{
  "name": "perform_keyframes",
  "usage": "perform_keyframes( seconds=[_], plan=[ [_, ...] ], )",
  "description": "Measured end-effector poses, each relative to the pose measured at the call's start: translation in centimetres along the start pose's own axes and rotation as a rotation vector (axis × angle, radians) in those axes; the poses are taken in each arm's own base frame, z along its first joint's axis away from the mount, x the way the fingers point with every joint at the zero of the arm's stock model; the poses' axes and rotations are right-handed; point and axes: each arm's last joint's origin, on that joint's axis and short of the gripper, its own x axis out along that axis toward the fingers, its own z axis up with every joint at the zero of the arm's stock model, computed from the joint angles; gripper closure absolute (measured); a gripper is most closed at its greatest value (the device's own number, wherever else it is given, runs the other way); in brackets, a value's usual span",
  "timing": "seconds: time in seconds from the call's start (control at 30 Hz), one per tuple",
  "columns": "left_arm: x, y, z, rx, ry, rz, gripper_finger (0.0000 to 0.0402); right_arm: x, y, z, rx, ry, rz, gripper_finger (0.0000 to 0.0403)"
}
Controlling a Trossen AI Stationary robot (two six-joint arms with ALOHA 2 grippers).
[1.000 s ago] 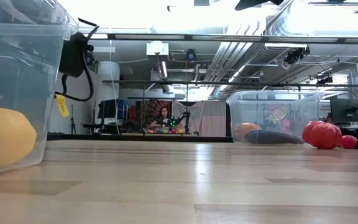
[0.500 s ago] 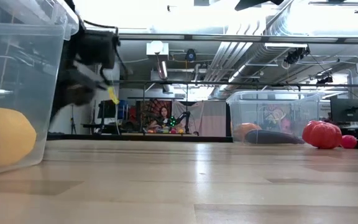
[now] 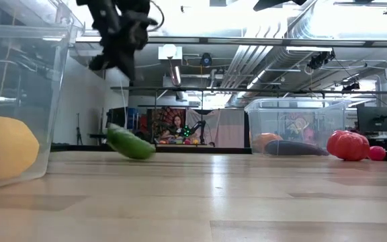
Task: Sort produce into baskets
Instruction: Put the left green cucumber into the top transparent bin
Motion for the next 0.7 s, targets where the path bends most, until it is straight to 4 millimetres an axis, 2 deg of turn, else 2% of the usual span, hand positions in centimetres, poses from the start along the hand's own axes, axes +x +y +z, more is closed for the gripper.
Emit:
perform_keyframes(
  seconds=[0.17, 0.4, 0.53, 0.7],
  plan=[
    [-1.3, -0.8, 1.5, 0.057, -0.107, -0.044, 0.0401, 0.0, 0.0, 0.0, 0.012, 0.000, 0.000, 0.0087],
    [-1.0, -0.2, 2.2, 0.093, -0.130, -0.033, 0.0392, 0.0, 0.0, 0.0, 0.019, 0.000, 0.000, 0.0087],
    [-0.9, 0.4, 2.5, 0.158, -0.133, -0.017, 0.0359, 0.0, 0.0, 0.0, 0.020, -0.001, 0.000, 0.0087],
    [0.1, 1.1, 3.1, 0.162, -0.099, -0.031, 0.0284, 0.0, 0.0, 0.0, 0.064, -0.001, 0.000, 0.0087]
  ],
)
